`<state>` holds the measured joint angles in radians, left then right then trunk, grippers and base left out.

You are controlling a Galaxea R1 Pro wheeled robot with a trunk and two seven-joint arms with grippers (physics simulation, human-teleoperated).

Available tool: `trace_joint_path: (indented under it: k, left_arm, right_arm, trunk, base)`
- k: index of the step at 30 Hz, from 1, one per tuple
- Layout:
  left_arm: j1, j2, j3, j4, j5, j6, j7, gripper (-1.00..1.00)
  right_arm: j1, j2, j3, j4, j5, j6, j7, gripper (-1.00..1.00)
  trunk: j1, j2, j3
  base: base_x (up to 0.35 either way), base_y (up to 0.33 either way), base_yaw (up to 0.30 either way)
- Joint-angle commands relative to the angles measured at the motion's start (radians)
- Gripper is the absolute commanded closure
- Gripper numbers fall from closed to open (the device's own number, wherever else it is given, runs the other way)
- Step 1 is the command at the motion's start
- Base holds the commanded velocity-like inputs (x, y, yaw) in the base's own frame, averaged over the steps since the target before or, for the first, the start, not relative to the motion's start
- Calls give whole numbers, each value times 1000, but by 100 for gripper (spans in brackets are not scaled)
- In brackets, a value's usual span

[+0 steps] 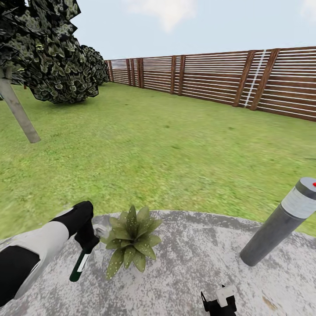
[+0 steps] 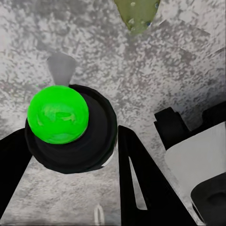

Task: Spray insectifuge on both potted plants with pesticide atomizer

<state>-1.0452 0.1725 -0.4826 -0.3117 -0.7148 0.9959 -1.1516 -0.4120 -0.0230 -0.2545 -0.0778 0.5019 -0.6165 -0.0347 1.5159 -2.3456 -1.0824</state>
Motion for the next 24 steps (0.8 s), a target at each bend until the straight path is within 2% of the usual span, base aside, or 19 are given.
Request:
trace_joint_path:
  k: [1,8,12,15,24]
  left_arm:
    - [9,3,0,-2,-9,6,-10,100]
    - [15,10,1,-2,-10,6,-10,100]
    - [4,10,4,-8,-11,7,-10,100]
    - [3,3,2,-13,-12,8,-6,100]
    - [8,-6,8,-13,-12,9,-2,100]
  right_arm:
    - [-1,0,-6,1,10,-3,-4,-100]
    - [-1,0,-6,1,10,-3,-4,-100]
    - [-1,-2,-6,1,11,-3,-2,-100]
    - [-1,-3,-6,1,11,-3,-2,-100]
    - [-1,-3,-6,1,10,-3,-4,-100]
  trunk:
    - [0,0,-1]
    - [0,0,-1]
    - [0,0,-1]
    - [0,0,-1]
    - [0,0,-1]
  base:
    - [0,0,0]
    - [0,1,0]
    - [24,155,0]
    - [66,231,0]
    - [37,24,0]
